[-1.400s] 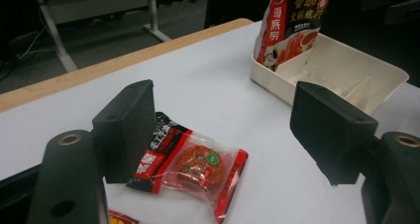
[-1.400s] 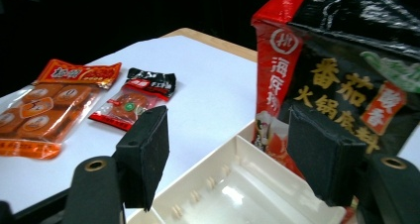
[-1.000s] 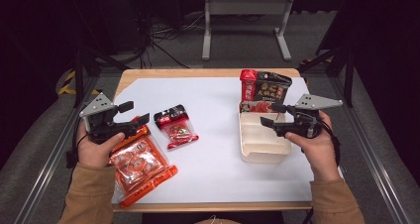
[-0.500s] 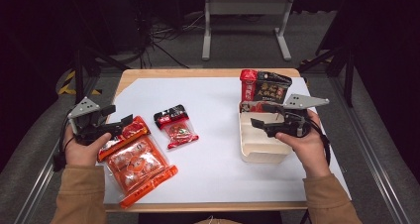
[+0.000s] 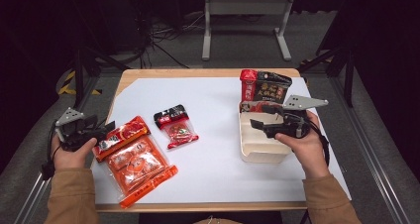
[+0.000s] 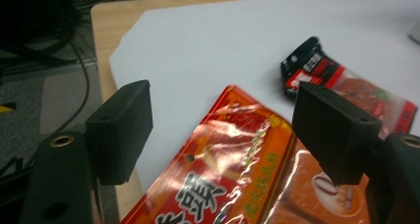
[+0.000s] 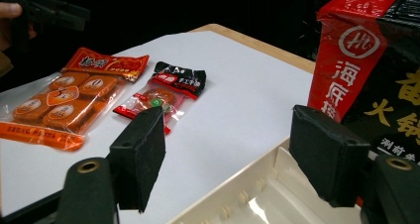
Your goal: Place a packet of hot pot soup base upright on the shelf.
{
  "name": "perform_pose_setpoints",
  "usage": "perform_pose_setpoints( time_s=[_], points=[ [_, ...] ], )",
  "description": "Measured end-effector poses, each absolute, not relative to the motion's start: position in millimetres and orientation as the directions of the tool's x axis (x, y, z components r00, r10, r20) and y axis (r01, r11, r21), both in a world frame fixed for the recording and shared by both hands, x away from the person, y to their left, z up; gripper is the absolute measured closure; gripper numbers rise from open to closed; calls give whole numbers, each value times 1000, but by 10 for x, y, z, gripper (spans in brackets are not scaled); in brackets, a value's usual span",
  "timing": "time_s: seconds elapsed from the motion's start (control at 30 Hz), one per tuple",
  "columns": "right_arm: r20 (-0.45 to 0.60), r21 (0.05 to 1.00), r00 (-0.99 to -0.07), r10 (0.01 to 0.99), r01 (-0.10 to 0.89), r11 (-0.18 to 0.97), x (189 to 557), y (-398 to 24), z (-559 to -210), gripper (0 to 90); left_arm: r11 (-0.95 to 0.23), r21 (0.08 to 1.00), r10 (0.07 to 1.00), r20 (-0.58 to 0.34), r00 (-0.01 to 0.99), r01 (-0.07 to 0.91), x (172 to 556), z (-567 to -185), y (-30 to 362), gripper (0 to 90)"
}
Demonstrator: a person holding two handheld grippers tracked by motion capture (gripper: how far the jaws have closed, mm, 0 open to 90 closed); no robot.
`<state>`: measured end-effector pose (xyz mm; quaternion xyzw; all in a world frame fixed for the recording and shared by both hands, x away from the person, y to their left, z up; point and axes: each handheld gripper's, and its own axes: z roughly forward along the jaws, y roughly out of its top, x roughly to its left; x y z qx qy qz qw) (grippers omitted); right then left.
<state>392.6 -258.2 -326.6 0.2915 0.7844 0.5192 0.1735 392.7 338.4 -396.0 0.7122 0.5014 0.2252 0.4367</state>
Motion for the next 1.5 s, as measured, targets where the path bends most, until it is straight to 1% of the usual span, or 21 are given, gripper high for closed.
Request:
perform_pose_setpoints(
  time_s=[0.13,0.2,0.37,0.47,0.5,0.6,0.73,0.83,0.87,1.03,1.13,1.27,1.37,1.5],
  points=[
    [33,915,-767,641,281,290,3929,-2591,-3273,301,-81,841,918,-147,369,536,3931,-4075,3470,256],
    [33,914,-768,639,282,292,3931,-2586,-3278,299,-72,829,930,-145,338,555,3934,-4142,3521,249],
    [35,912,-769,639,286,295,3937,-2580,-3290,297,-62,801,938,-157,309,595,3935,-4247,3608,242],
    [34,911,-766,641,287,295,3940,-2586,-3292,296,-56,780,936,-175,304,624,3945,-4280,3631,259],
    [32,912,-766,643,285,294,3940,-2588,-3292,296,-50,768,934,-191,303,639,3952,-4299,3637,280],
    [32,914,-766,642,283,292,3937,-2584,-3290,296,-46,750,938,-195,287,660,3967,-4347,3661,282],
    [32,912,-768,640,285,296,3938,-2575,-3299,296,-30,720,935,-225,275,693,3982,-4398,3679,280],
    [35,911,-768,639,287,296,3940,-2573,-3306,295,-41,695,928,-239,285,718,3994,-4414,3668,297],
    [35,911,-768,640,288,296,3940,-2571,-3307,295,-55,689,930,-227,288,722,3998,-4412,3662,301],
    [35,912,-768,640,286,293,3941,-2582,-3305,294,-66,688,929,-223,297,722,3995,-4380,3636,319],
    [35,911,-764,644,289,293,3943,-2591,-3307,293,-59,673,933,-226,281,737,3994,-4388,3652,325],
    [34,910,-766,642,289,297,3945,-2582,-3313,292,-40,649,935,-244,258,759,4003,-4448,3685,324],
    [34,910,-766,642,289,297,3946,-2583,-3313,291,-45,650,926,-258,276,758,4006,-4442,3673,322],
    [37,911,-763,645,292,293,3950,-2591,-3315,291,-53,660,922,-256,290,750,3995,-4415,3651,368]
  ],
)
